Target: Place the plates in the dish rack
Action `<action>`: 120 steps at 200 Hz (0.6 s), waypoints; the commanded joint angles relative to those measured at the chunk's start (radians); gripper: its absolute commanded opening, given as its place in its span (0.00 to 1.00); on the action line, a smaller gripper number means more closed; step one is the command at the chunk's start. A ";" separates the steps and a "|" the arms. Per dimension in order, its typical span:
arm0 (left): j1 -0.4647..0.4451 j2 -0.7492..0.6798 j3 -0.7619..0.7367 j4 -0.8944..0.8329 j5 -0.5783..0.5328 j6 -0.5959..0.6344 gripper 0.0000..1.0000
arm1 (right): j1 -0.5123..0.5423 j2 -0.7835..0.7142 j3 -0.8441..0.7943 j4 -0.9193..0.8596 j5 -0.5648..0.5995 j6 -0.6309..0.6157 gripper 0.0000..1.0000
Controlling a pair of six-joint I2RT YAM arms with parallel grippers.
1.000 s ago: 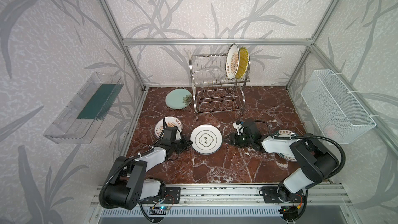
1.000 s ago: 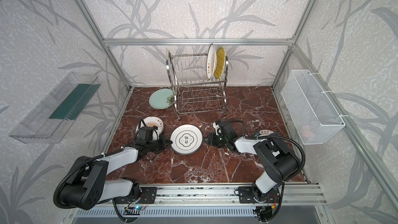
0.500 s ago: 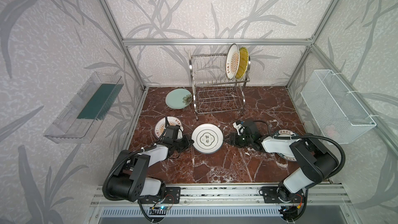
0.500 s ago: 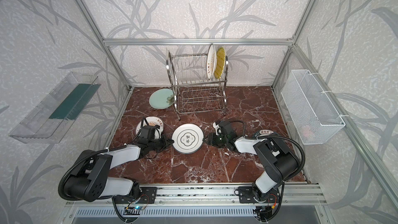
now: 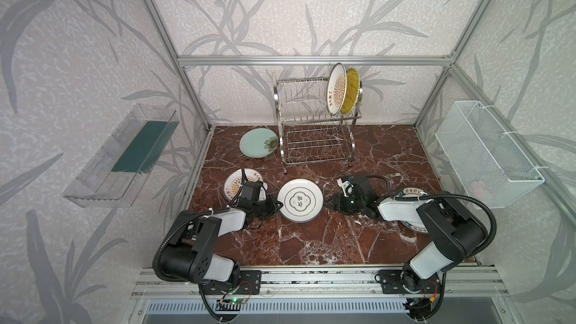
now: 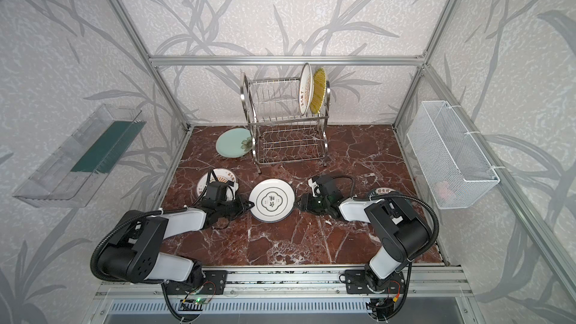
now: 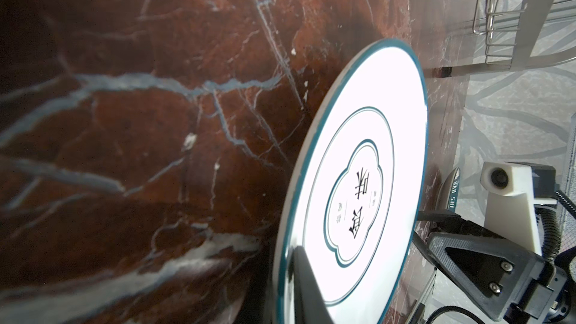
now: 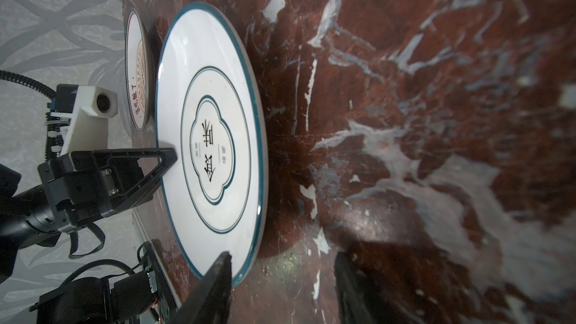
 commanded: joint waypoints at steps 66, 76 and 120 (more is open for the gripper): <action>-0.011 0.046 0.017 -0.012 0.005 0.014 0.00 | -0.016 -0.035 -0.004 -0.053 0.013 -0.024 0.53; -0.011 0.036 0.023 -0.008 0.023 0.010 0.00 | -0.033 -0.051 -0.009 -0.062 0.006 -0.018 0.53; -0.011 -0.032 0.058 -0.029 0.067 -0.007 0.00 | -0.119 -0.146 -0.033 -0.077 -0.055 -0.005 0.52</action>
